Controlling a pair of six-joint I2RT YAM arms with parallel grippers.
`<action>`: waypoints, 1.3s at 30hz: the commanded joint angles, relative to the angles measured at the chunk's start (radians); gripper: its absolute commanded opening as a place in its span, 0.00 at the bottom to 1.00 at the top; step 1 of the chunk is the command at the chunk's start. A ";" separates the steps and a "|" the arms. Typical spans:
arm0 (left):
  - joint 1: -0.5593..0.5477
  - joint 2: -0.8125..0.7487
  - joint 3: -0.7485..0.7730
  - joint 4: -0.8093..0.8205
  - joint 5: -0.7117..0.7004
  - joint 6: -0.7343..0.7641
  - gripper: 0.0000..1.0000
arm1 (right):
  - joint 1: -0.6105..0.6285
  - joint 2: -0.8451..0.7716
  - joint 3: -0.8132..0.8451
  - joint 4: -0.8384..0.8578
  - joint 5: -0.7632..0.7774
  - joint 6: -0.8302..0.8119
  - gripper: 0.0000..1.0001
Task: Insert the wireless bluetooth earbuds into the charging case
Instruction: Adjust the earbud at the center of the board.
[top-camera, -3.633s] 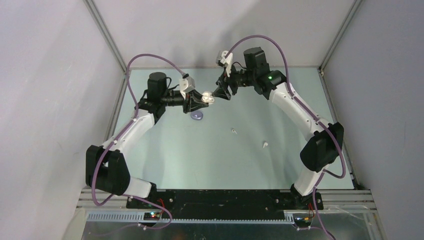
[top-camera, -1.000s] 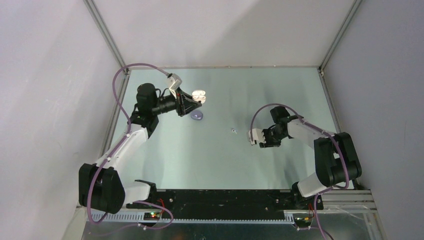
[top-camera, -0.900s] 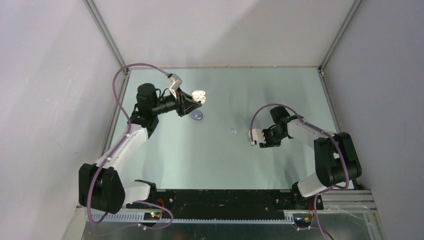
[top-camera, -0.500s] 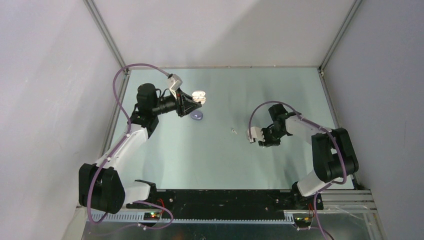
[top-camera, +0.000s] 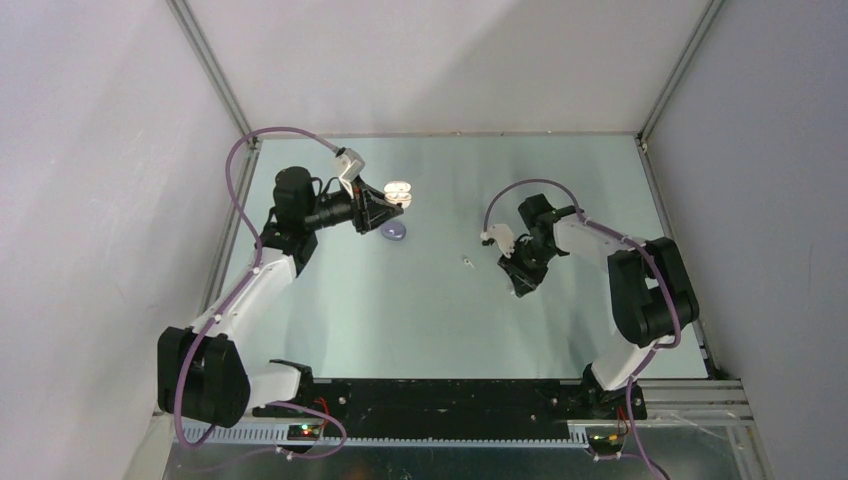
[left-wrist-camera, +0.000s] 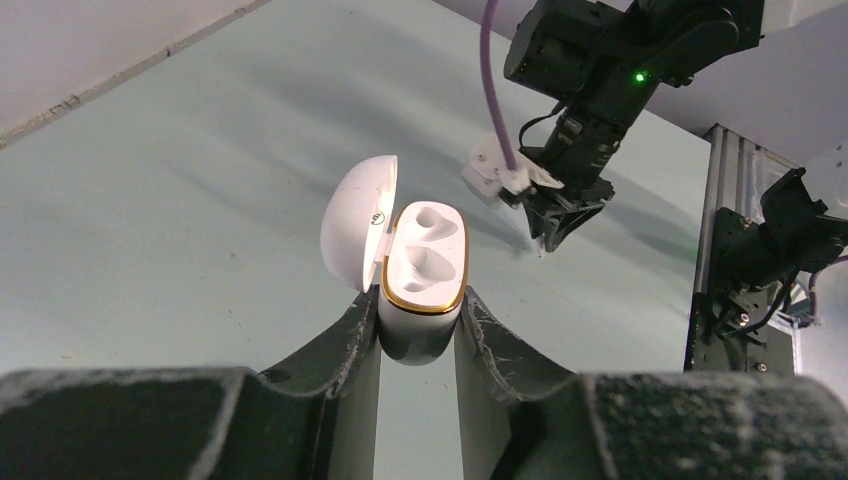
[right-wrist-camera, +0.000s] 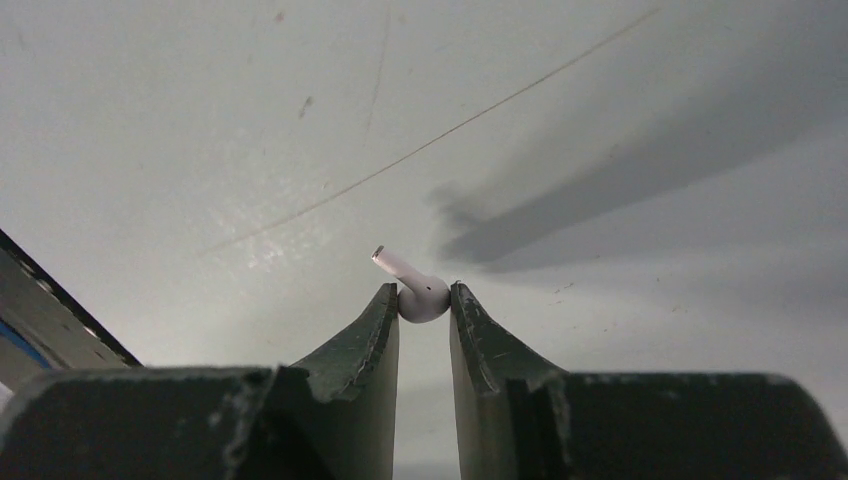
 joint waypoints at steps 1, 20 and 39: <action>0.005 -0.001 0.019 0.042 0.000 0.009 0.00 | 0.032 0.009 0.046 0.029 0.074 0.350 0.22; 0.005 0.006 0.042 0.008 -0.001 0.030 0.00 | 0.077 0.109 0.150 -0.020 0.114 0.384 0.36; 0.005 0.007 0.052 -0.043 0.008 0.059 0.00 | -0.021 -0.319 -0.132 0.103 -0.210 -0.451 0.44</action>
